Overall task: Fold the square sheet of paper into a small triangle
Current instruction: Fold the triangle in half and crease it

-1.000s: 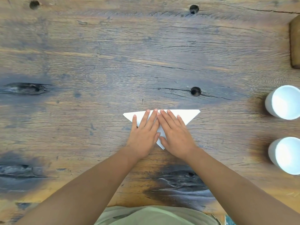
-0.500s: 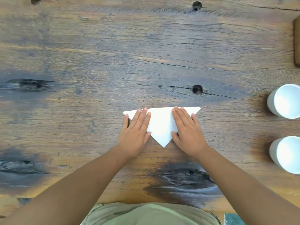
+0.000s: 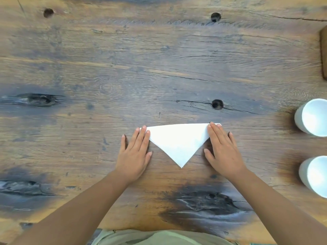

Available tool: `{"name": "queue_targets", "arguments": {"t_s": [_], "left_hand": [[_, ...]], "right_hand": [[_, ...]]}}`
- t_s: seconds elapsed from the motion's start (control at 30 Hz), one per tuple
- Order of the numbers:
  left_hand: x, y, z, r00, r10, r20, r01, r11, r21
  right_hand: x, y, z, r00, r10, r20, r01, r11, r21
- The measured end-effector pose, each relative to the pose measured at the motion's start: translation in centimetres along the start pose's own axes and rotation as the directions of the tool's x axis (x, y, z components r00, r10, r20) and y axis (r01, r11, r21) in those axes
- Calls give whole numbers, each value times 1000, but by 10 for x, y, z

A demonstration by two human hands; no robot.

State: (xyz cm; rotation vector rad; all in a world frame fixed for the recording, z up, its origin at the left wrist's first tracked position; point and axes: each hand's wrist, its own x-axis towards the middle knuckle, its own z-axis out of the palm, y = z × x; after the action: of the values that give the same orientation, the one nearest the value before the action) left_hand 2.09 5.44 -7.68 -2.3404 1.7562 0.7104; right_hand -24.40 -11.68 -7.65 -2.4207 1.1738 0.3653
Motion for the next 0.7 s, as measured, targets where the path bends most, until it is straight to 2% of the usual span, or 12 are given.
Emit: {"name": "queue_targets", "arguments": {"t_s": [0.5,0.63,0.7], "left_hand": [[-3,-2,-3,999,-30,19,30,1000,10],[4,13,-8,998,-63,19,63,998,3],[11,27,-9,999,-36,21,36,999,-2]], "right_hand": [[-1,4,1,1000,9,-8,-9,1000,-26],[-1,4,0,1000,14,-8,-14,1000,-20],[-1,4,0,1000,13,-2,-13,1000,-18]]}}
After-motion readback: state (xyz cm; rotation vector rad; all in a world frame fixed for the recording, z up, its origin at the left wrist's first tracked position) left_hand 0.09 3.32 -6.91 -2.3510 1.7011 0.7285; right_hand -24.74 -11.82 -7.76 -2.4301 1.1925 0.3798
